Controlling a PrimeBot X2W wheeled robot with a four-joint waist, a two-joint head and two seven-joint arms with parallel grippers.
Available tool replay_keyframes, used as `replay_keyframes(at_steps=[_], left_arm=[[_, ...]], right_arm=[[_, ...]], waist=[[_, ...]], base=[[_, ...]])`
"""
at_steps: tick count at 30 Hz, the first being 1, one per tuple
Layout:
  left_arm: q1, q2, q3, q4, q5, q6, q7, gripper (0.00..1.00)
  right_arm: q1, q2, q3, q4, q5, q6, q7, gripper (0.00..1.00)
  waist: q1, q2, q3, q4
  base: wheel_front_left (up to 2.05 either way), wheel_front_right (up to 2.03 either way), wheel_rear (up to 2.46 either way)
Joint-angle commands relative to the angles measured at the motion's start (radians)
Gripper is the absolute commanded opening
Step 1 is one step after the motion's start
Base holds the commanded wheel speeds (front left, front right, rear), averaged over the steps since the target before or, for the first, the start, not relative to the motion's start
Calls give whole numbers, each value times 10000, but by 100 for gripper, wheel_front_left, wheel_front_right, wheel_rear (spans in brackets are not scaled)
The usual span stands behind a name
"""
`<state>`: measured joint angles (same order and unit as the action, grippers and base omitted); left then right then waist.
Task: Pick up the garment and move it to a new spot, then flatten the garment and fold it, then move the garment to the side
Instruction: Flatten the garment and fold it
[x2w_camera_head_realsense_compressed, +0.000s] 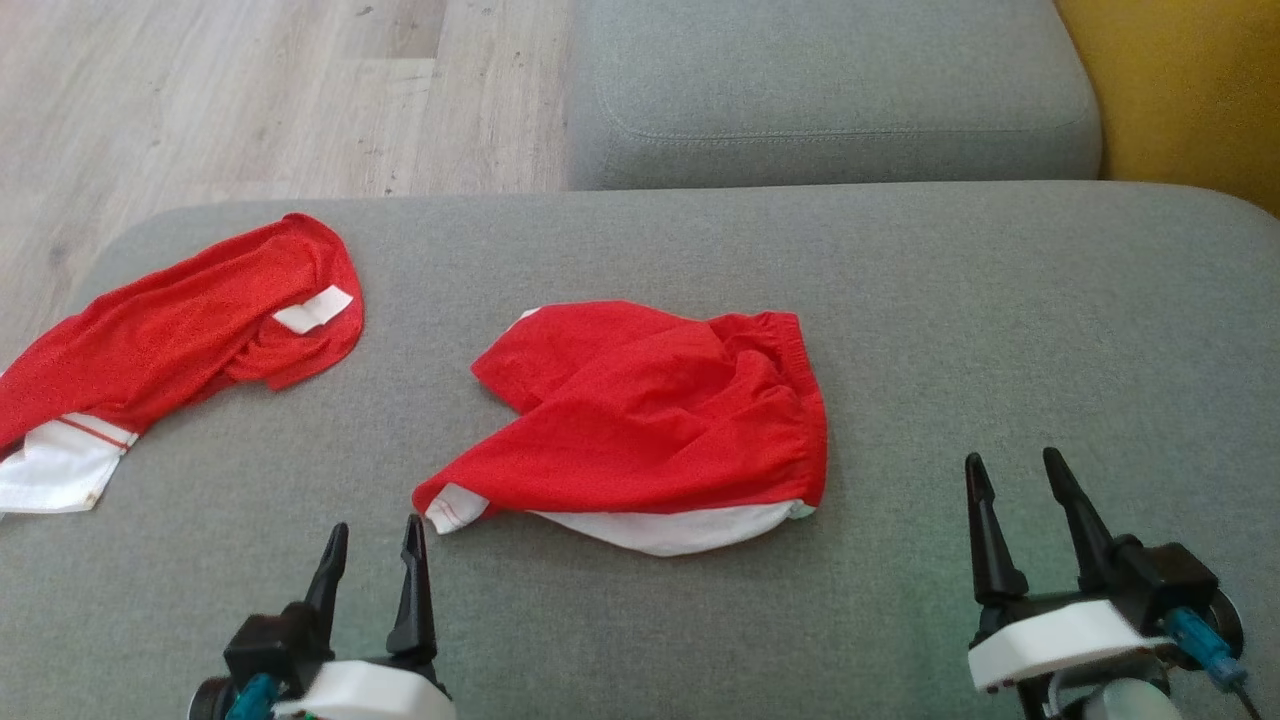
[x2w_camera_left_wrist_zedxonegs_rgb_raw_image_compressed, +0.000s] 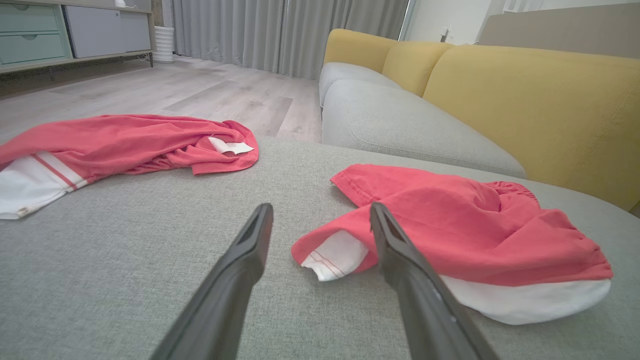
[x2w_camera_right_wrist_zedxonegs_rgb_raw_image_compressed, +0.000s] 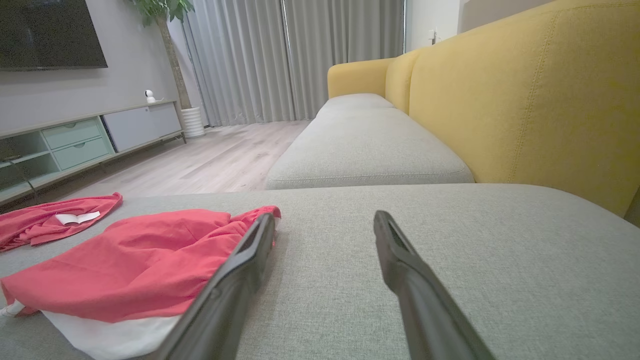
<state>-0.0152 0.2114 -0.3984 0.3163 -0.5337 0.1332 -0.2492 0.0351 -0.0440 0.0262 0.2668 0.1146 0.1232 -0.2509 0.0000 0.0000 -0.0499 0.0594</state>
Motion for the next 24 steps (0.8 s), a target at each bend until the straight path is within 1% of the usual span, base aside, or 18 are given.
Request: replay_keyframes(at_steps=[1,5,9,17,24], left_arm=[[-425,55,383,-320,117,-10,-125,100],[-459,53,350,-308,151,-26,-125,100],[-497,50,265,-297,199,-37,-114,100],[-642,72,104,-269,294,-14,-38,100],[-734,98,58,-276,312,7,-25,100]], right_arm=[[-306,-62,236,-281,49,75,-109,100],[-289,-62,256,-248,41,75,-109,100],[-285,-62,543,54,-39,75,-109,100],[-815,-62,1492,1697,-211,75,-109,100],[-1582,-62,1774,2845,-124,75,-109,100]], waist=[[0,0,10,5],[0,0,52,63],[0,0,188,243],[0,0,613,866],[0,0,964,1336]], base=[[0,0,0],[0,0,0],[0,0,0],[0,0,0],[0,0,0]])
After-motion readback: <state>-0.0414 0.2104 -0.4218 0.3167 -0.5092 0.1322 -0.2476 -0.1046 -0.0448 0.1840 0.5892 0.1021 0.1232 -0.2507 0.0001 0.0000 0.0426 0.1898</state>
